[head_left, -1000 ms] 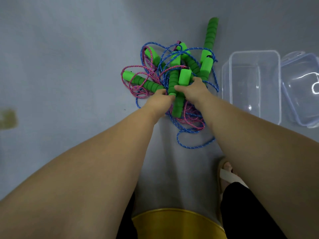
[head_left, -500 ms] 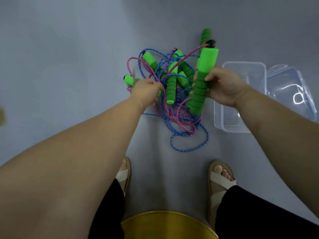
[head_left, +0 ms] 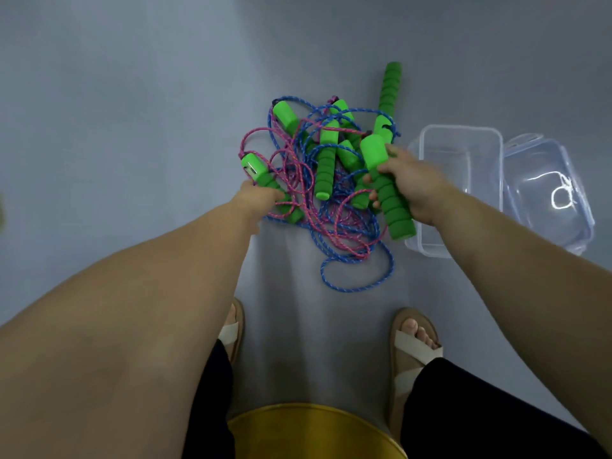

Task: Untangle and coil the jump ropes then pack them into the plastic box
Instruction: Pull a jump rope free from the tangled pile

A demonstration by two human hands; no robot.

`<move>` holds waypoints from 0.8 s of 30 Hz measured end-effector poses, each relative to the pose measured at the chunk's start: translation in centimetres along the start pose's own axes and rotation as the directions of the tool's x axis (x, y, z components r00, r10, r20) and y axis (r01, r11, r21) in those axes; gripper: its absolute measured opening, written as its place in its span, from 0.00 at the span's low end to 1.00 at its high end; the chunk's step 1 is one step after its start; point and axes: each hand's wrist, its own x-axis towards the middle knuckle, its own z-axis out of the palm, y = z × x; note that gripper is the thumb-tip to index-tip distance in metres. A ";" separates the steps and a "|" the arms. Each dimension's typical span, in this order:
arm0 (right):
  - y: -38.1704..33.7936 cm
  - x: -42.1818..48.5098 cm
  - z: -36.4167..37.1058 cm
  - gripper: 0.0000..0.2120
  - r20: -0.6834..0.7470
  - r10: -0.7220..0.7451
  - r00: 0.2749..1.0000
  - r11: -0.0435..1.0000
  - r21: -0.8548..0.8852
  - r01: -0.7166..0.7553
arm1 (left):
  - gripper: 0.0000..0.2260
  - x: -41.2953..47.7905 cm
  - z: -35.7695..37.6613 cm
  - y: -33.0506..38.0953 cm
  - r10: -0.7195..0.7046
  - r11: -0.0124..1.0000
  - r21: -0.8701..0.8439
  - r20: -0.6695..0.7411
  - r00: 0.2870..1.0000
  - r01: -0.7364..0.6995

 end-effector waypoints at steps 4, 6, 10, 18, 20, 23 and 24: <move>2.7 1.4 2.5 0.31 0.074 -0.049 0.996 0.918 -0.390 0.074 | 0.16 1.3 1.0 -0.3 -0.035 0.988 -0.147 0.012 0.999 0.037; 3.4 2.1 3.2 0.32 0.060 -0.054 0.997 0.897 -0.436 0.075 | 0.26 2.3 1.3 -0.4 -0.063 0.983 -0.176 -0.012 0.998 0.060; 4.4 3.3 3.8 0.30 0.048 -0.001 0.999 0.927 -0.374 0.019 | 0.10 3.5 2.4 0.1 -0.144 0.950 -0.277 0.012 0.990 0.141; 5.2 3.9 3.4 0.26 -0.007 0.068 0.998 0.987 -0.147 -0.068 | 0.08 3.7 3.4 1.0 -0.077 0.932 -0.358 -0.030 0.997 0.061; 4.8 4.0 3.0 0.19 -0.092 0.049 0.995 0.999 -0.014 -0.050 | 0.07 4.3 1.7 1.3 0.008 0.953 -0.296 -0.168 0.986 -0.058; 4.1 3.9 2.4 0.17 -0.136 0.056 0.989 0.998 0.036 -0.052 | 0.10 4.5 -1.1 2.4 0.094 0.954 -0.257 -0.227 0.969 -0.153; 4.0 3.7 2.4 0.19 -0.123 0.048 0.991 0.999 -0.004 -0.049 | 0.11 3.8 -1.8 2.6 0.113 0.950 -0.266 -0.196 0.974 -0.163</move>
